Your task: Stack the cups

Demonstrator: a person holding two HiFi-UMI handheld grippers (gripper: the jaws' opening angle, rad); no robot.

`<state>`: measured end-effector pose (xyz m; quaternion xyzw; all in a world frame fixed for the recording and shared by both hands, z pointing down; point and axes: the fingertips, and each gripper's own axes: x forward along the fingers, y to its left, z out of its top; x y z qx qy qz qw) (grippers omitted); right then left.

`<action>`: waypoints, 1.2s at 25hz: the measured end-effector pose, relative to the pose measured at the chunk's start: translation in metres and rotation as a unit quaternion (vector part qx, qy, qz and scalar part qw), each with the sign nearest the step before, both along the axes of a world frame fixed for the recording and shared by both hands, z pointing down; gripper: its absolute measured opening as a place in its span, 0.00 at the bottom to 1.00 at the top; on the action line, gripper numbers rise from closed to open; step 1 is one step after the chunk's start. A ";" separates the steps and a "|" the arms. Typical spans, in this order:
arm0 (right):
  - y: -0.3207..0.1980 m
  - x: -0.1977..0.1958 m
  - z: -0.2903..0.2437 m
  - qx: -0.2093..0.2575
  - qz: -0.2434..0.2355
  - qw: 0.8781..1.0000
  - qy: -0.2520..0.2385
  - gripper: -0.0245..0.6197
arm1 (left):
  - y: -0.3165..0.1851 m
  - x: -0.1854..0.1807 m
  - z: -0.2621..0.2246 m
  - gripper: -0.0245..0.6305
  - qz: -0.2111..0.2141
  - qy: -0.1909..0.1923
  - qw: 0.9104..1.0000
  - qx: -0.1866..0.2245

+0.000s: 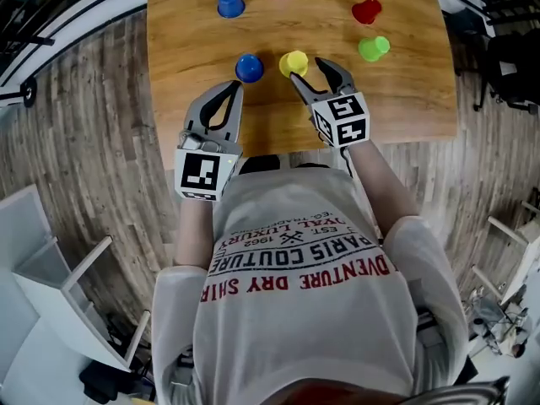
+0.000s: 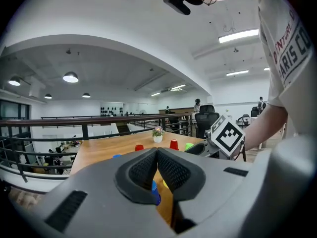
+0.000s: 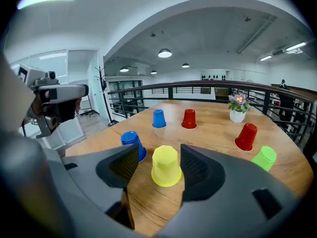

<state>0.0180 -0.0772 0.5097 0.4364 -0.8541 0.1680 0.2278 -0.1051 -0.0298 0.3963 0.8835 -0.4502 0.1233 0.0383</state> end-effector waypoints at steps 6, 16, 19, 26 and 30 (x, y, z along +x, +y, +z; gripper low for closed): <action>-0.019 -0.001 0.028 -0.034 0.017 0.999 0.014 0.45 | -0.020 -0.007 0.014 0.06 0.009 0.014 1.000 -0.021; -0.020 -0.009 0.043 -0.047 0.018 0.998 0.034 0.39 | -0.037 -0.020 0.023 0.06 0.004 0.009 0.999 -0.031; -0.018 -0.018 0.040 -0.041 0.009 0.999 0.032 0.39 | -0.037 -0.026 0.024 0.06 0.000 0.009 0.999 -0.031; -0.015 -0.039 0.041 -0.037 -0.008 0.999 0.035 0.39 | -0.031 -0.045 0.029 0.06 -0.024 0.011 0.999 -0.034; -0.016 -0.046 0.043 -0.037 -0.008 0.999 0.032 0.39 | -0.028 -0.055 0.031 0.06 -0.033 0.015 0.999 -0.035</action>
